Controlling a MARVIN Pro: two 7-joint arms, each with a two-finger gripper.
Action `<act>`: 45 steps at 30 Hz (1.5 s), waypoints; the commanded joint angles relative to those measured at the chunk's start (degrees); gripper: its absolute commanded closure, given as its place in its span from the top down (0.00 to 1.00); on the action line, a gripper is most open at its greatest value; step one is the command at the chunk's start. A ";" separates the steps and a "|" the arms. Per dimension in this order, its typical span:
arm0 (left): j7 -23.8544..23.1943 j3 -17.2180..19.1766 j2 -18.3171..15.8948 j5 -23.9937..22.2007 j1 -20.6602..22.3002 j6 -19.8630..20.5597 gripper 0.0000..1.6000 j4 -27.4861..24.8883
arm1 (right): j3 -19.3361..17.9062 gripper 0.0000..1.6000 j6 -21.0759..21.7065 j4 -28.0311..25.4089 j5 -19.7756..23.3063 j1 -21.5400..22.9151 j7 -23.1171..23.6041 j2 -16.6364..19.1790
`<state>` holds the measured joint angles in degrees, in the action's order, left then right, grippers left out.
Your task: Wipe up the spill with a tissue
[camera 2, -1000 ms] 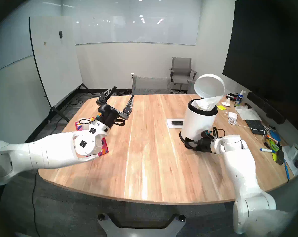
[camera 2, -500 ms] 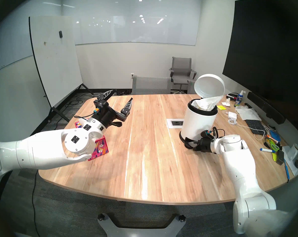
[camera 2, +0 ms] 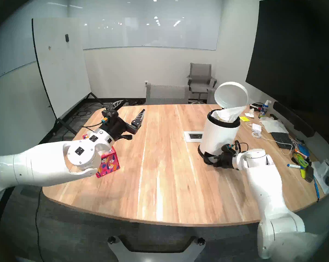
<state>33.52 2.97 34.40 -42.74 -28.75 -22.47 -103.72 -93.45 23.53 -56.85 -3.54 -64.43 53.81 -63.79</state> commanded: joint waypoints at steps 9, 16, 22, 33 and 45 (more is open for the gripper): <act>0.25 1.20 -0.01 0.05 1.36 -0.54 1.00 -0.74 | 2.45 0.00 0.84 -1.12 -3.74 -2.73 -3.98 0.64; 0.43 1.11 0.00 0.14 1.41 -0.56 1.00 -0.76 | 2.35 0.00 1.16 -2.22 -3.57 -3.29 -4.30 0.56; 0.54 1.08 0.01 0.24 1.42 -0.58 1.00 -0.77 | 1.94 0.00 2.00 -4.84 -3.15 -4.08 -4.69 0.37; 0.60 1.04 0.00 0.26 1.45 -0.60 1.00 -0.79 | 1.24 0.00 4.52 -10.31 -2.74 -4.94 -5.56 0.21; 0.64 1.00 0.01 0.28 1.47 -0.61 1.00 -0.78 | 0.83 0.00 5.74 -13.20 -2.93 -4.20 -5.67 -0.50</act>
<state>34.30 2.96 34.29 -42.29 -28.40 -22.76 -103.88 -92.44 29.06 -68.20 -6.95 -69.44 48.02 -63.81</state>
